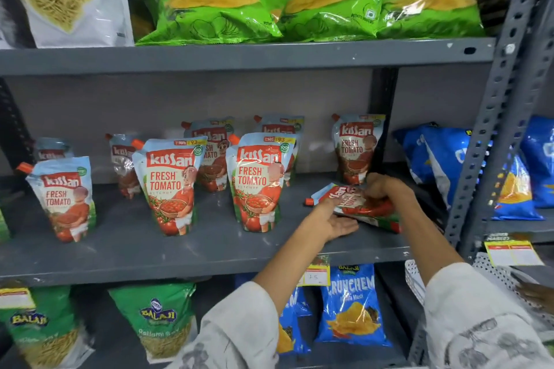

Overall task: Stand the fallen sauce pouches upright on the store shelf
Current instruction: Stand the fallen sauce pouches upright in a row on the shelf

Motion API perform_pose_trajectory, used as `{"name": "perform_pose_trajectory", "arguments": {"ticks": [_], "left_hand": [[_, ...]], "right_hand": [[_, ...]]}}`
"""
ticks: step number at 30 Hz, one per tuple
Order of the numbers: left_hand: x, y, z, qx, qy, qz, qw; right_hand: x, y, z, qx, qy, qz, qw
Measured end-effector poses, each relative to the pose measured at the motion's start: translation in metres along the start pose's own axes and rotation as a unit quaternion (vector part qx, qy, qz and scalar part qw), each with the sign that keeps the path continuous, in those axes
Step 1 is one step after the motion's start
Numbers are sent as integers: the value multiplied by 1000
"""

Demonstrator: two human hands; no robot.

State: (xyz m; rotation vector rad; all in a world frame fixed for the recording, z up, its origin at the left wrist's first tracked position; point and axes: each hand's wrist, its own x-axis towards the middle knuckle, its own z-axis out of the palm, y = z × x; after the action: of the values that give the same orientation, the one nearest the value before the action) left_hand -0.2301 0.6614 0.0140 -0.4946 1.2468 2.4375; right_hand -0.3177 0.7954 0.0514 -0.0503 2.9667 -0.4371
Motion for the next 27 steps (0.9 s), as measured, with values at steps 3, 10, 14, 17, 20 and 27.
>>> {"name": "perform_pose_trajectory", "arguments": {"ticks": [3, 10, 14, 17, 20, 27], "left_hand": [[6, -10, 3, 74, 37, 54, 995], [2, 23, 0, 184, 107, 316, 925], [-6, 52, -5, 299, 87, 436, 845], [0, 41, -22, 372, 75, 475, 794], [11, 25, -35, 364, 59, 464, 805], [8, 5, -43, 402, 15, 367, 839]], "right_hand": [[6, 10, 10, 82, 54, -19, 995], [-3, 16, 21, 367, 287, -142, 874], [-20, 5, 36, 475, 326, -231, 784], [-25, 5, 64, 503, 297, -209, 785], [-26, 12, 80, 505, 275, -196, 795], [-31, 21, 81, 543, 155, -201, 800]]}}
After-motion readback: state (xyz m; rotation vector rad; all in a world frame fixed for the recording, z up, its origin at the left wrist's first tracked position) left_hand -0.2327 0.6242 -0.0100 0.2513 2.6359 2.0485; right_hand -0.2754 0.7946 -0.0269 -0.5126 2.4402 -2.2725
